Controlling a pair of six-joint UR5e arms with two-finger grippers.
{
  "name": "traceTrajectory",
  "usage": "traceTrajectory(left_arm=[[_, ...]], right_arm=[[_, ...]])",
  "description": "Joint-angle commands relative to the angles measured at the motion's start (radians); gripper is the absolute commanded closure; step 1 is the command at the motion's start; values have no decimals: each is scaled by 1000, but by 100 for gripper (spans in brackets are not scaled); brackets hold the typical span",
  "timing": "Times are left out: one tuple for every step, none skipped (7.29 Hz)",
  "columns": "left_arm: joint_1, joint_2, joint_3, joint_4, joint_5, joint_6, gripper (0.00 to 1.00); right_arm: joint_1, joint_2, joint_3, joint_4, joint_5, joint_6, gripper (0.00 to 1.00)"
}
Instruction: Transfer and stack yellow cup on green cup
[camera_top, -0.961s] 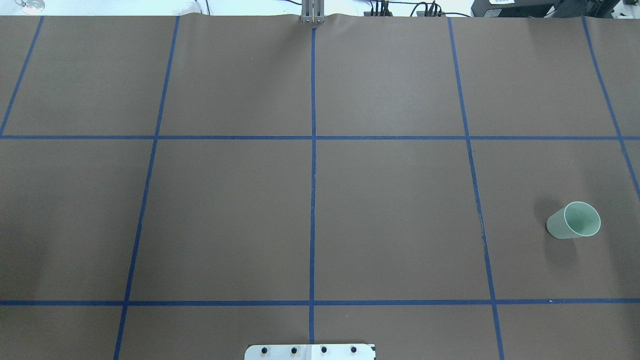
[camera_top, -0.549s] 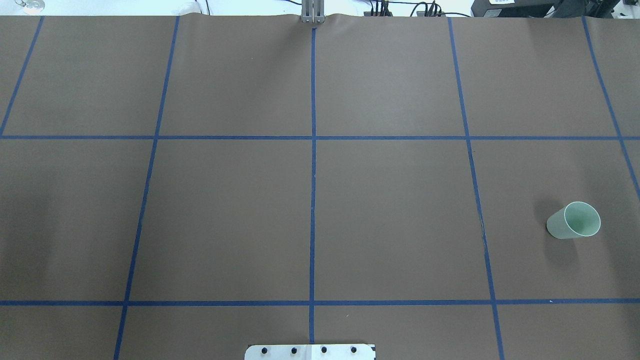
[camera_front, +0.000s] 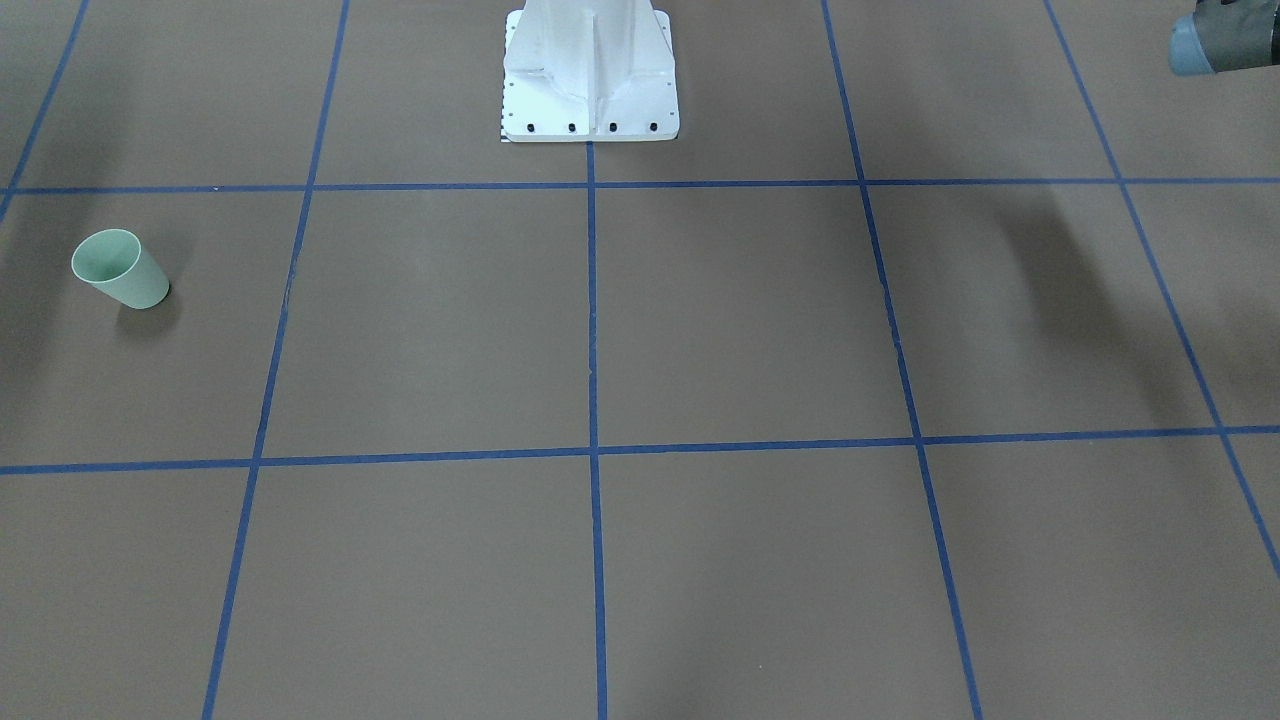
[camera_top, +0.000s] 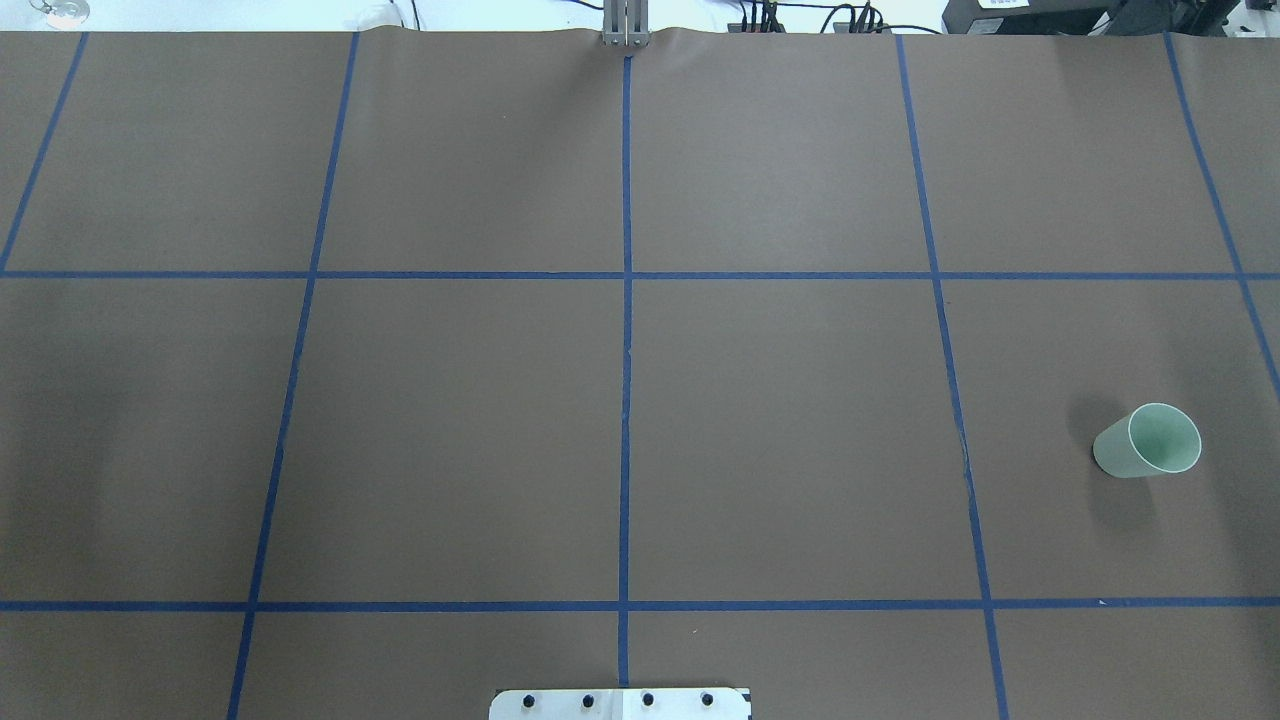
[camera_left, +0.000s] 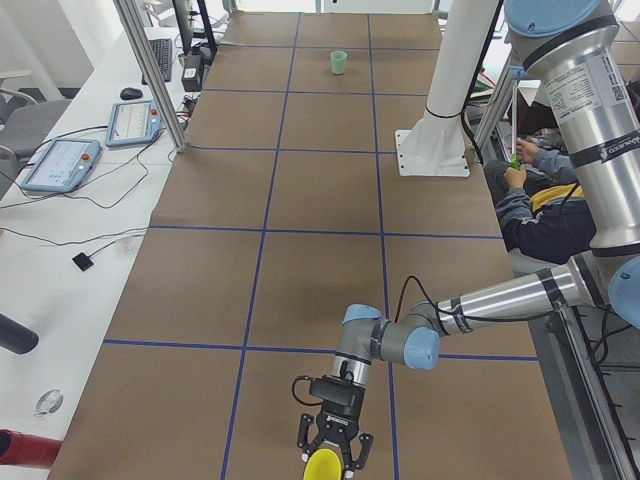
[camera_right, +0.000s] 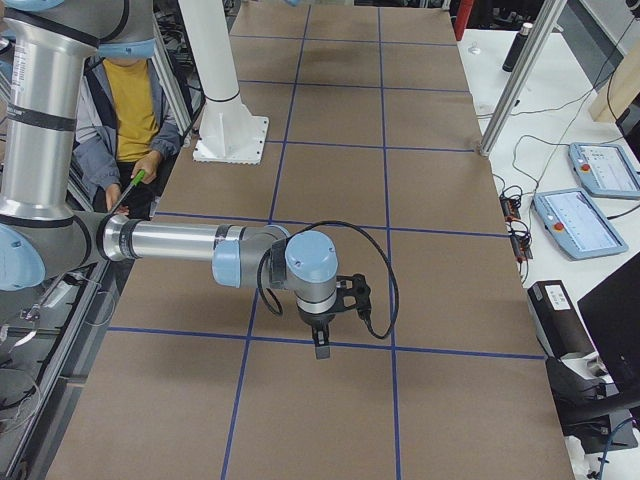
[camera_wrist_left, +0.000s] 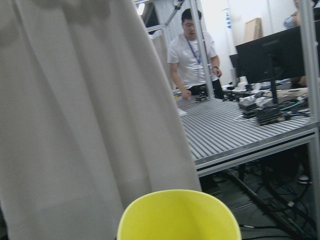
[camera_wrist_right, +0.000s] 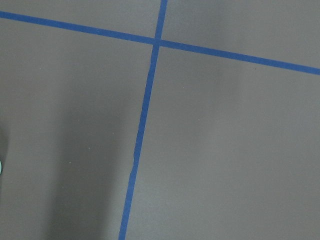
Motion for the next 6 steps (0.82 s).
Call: traceTrajectory(left_arm=[[-4, -89, 10, -215, 4, 148, 63], [-4, -144, 12, -278, 2, 225, 66], [-4, -192, 15, -325, 0, 282, 66], [-2, -242, 18, -396, -9, 340, 69], [0, -305, 15, -444, -9, 427, 69], [7, -365, 9, -455, -9, 496, 70]], right_arm=[[-2, 3, -2, 69, 1, 3, 0], [-2, 1, -18, 145, 0, 8, 0], [-2, 6, -37, 189, -2, 8, 0], [-2, 21, -52, 207, 7, 11, 0], [-2, 27, -60, 209, 56, 10, 0], [0, 26, -60, 209, 72, 8, 0]])
